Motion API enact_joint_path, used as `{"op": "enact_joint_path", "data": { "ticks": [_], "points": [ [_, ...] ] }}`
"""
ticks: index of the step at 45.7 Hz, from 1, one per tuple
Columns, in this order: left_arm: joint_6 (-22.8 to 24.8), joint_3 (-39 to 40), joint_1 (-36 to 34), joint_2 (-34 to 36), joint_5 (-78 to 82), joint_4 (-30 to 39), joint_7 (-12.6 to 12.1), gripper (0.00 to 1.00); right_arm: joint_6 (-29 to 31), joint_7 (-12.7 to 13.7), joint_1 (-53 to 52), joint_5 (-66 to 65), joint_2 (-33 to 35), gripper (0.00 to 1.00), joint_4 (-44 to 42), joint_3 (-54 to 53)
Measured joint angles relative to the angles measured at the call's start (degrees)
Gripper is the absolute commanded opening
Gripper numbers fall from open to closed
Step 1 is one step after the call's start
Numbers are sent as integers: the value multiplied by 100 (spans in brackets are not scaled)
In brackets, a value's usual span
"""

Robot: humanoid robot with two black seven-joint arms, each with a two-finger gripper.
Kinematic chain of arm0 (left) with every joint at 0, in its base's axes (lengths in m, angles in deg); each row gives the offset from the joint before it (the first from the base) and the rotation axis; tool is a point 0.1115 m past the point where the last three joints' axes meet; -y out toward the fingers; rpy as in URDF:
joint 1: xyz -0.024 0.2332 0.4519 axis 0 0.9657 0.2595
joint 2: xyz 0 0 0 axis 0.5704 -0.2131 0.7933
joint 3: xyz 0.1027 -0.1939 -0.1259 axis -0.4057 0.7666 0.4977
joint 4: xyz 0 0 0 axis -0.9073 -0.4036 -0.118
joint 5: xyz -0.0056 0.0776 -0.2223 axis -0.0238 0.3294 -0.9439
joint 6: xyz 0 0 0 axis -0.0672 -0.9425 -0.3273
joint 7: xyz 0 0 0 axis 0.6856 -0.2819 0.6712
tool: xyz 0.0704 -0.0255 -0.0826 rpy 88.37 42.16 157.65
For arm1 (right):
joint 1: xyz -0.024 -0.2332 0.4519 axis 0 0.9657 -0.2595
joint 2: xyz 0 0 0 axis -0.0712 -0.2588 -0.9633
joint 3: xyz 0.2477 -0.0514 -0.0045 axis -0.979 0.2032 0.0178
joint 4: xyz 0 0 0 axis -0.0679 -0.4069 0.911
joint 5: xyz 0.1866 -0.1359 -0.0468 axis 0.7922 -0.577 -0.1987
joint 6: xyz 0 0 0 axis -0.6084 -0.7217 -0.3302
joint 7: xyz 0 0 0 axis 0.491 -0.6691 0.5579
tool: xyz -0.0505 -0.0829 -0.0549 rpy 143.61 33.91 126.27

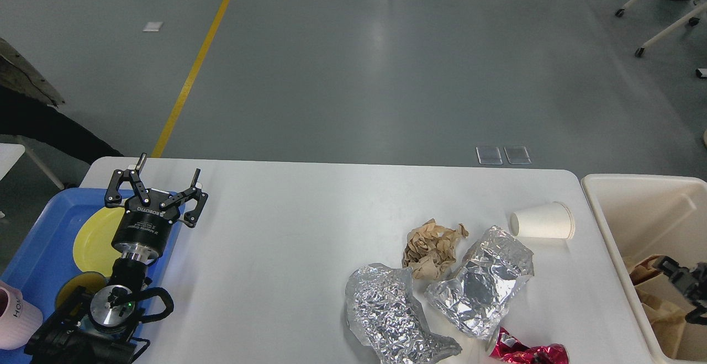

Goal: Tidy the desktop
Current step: 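Raise the right gripper and move it over the crumpled paper ball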

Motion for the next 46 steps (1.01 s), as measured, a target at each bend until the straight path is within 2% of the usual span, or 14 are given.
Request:
{"op": "enact_joint_path", "data": {
  "ticks": [7, 13, 16, 22, 23, 27, 35, 41, 46],
  "points": [
    [0, 0, 0, 0, 0, 0, 0, 97, 752, 6, -1638, -898, 429, 100, 1358, 51],
    [0, -2, 0, 0, 0, 0, 0, 97, 1640, 7, -3146, -1396, 537, 100, 2489, 291],
    [0, -3, 0, 0, 0, 0, 0, 97, 2179, 9, -3890, -1455, 393, 100, 2954, 586],
    [0, -5, 0, 0, 0, 0, -9, 97, 3323, 12, -5310, -1466, -316, 100, 3755, 1268],
    [0, -6, 0, 0, 0, 0, -9, 97, 3743, 12, -5859, -1453, -580, 100, 4136, 1416],
    [0, -6, 1, 1, 0, 2, -8, 97, 4187, 14, -6849, -1427, -820, 100, 4981, 1496],
    [0, -5, 1, 1, 0, 3, -1, 97, 4357, 16, -8586, -1344, -855, 100, 6705, 1475],
    [0, -2, 1, 0, 0, 2, -1, 97, 4362, 17, -9615, -931, -772, 100, 7554, 1505],
    [0, 1, 1, 0, -1, 1, 2, 97, 4314, 7, -10180, -681, -750, 100, 7945, 1474]
  ]
}}
